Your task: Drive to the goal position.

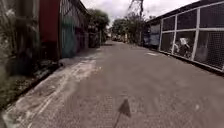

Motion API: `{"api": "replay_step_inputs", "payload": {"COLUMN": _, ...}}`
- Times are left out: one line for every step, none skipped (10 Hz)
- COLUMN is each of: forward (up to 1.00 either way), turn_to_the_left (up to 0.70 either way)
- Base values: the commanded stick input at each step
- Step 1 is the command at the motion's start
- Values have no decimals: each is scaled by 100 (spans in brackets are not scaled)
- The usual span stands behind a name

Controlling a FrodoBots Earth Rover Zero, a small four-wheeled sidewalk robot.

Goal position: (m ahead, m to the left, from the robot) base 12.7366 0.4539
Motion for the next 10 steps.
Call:
{"api": "replay_step_inputs", "payload": {"forward": 69, "turn_to_the_left": 0}}
{"api": "replay_step_inputs", "payload": {"forward": 70, "turn_to_the_left": 0}}
{"api": "replay_step_inputs", "payload": {"forward": 70, "turn_to_the_left": 0}}
{"api": "replay_step_inputs", "payload": {"forward": 70, "turn_to_the_left": 0}}
{"api": "replay_step_inputs", "payload": {"forward": 70, "turn_to_the_left": 0}}
{"api": "replay_step_inputs", "payload": {"forward": 70, "turn_to_the_left": 0}}
{"api": "replay_step_inputs", "payload": {"forward": 70, "turn_to_the_left": 0}}
{"api": "replay_step_inputs", "payload": {"forward": 70, "turn_to_the_left": 0}}
{"api": "replay_step_inputs", "payload": {"forward": 70, "turn_to_the_left": 0}}
{"api": "replay_step_inputs", "payload": {"forward": 70, "turn_to_the_left": 0}}
